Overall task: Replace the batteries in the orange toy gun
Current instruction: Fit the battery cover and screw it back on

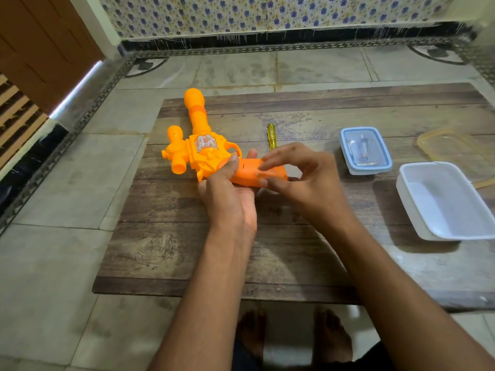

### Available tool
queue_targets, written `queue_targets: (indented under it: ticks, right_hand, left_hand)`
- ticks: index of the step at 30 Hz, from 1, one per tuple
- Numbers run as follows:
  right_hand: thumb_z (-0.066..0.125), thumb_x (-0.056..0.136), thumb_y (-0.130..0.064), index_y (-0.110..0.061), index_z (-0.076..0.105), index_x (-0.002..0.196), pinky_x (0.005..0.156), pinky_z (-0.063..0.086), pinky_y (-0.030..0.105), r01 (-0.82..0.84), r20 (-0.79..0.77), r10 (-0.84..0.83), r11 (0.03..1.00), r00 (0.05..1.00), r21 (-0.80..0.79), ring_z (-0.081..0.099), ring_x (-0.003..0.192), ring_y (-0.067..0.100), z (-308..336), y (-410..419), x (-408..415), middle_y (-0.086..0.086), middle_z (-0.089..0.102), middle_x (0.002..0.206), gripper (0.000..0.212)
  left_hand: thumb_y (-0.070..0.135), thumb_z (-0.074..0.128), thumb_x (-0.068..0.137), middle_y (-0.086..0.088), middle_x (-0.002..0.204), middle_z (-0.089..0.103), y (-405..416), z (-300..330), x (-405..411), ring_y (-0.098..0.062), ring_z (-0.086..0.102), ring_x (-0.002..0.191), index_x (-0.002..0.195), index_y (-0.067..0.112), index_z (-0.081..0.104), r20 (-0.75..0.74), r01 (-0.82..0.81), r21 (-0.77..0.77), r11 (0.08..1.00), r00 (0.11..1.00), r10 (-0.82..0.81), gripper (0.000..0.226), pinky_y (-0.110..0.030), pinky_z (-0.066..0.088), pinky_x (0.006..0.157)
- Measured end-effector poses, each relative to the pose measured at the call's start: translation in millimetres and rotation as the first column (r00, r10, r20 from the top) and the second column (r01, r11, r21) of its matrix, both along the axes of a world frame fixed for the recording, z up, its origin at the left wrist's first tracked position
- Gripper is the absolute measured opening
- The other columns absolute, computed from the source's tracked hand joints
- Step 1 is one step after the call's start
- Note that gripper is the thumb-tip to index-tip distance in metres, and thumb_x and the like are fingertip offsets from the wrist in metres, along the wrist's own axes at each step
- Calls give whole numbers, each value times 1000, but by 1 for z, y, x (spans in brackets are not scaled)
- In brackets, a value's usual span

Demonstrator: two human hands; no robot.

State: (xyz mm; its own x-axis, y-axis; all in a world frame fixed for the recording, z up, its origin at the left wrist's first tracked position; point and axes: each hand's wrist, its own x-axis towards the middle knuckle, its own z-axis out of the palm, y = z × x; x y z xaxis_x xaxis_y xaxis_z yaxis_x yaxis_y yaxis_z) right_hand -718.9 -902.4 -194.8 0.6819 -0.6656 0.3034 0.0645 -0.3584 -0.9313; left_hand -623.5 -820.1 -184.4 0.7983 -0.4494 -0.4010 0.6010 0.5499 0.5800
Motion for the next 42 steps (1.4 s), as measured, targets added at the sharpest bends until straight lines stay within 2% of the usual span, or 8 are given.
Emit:
queue_targets:
  ticks: [5,12,15,23,28,34,39,42]
  right_hand:
    - [83,81,0,-7,83,91,82,59,35,12,50,7,928,999,-371,72,101,20,-9,-3,1,9,73,108,12]
    - [66,79,5,-7,68,88,70,48,40,-131,-152,12,576,988,-807,55,93,39,0,-4,2,17,66,119,15]
    - [65,83,4,-4,72,88,70,49,42,-93,-106,11,576,994,-812,57,88,38,-4,-6,5,17,68,118,12]
    - [83,83,0,0,73,78,81,60,41,70,67,-39,832,997,-550,74,103,25,-10,-2,1,9,78,110,12]
    - [71,96,-19,-6,75,95,74,62,46,249,84,-239,956,968,-154,73,95,16,-9,-6,3,2,77,99,14]
    - [61,93,0,-13,76,120,86,52,32,255,-139,-342,867,929,-427,67,103,22,-31,-32,12,10,71,116,34]
    - [63,94,-21,-19,77,121,105,46,50,29,-416,-271,865,868,-502,54,126,43,-42,-33,34,17,58,144,30]
    - [65,93,-21,-10,81,98,87,46,39,-4,-491,-307,845,815,-535,60,106,45,-39,-35,39,17,71,115,20]
  left_hand:
    - [-6,56,95,-21,132,65,2,1,0,-43,73,102,140,1,50,22,-4,-8,1000,1000,4,46,-54,62,64]
    - [-8,57,95,-15,103,66,3,5,-4,-18,75,65,140,-8,49,58,-38,-21,999,998,39,46,-38,60,55]
    - [-7,56,95,-16,104,66,5,6,-1,-18,75,63,140,-7,49,63,-37,-21,999,997,39,45,-37,59,52]
    - [-5,61,93,-28,136,61,5,0,5,-45,74,97,141,0,49,51,-1,-36,999,999,3,50,-58,59,75]
    - [-9,57,93,-18,122,65,6,-5,12,-47,73,97,141,5,51,3,-7,-41,999,1000,7,51,-57,62,70]
    - [-8,56,92,-16,122,66,10,-8,18,-45,74,93,141,8,54,-24,-19,-49,999,1000,18,51,-47,62,62]
    - [-7,56,92,-21,138,61,11,-11,20,-42,76,88,143,8,53,-18,-50,-30,998,999,49,53,-51,61,82]
    - [-6,57,92,-22,140,60,12,-13,21,-42,76,88,143,8,53,-19,-52,-19,998,998,52,53,-56,57,91]
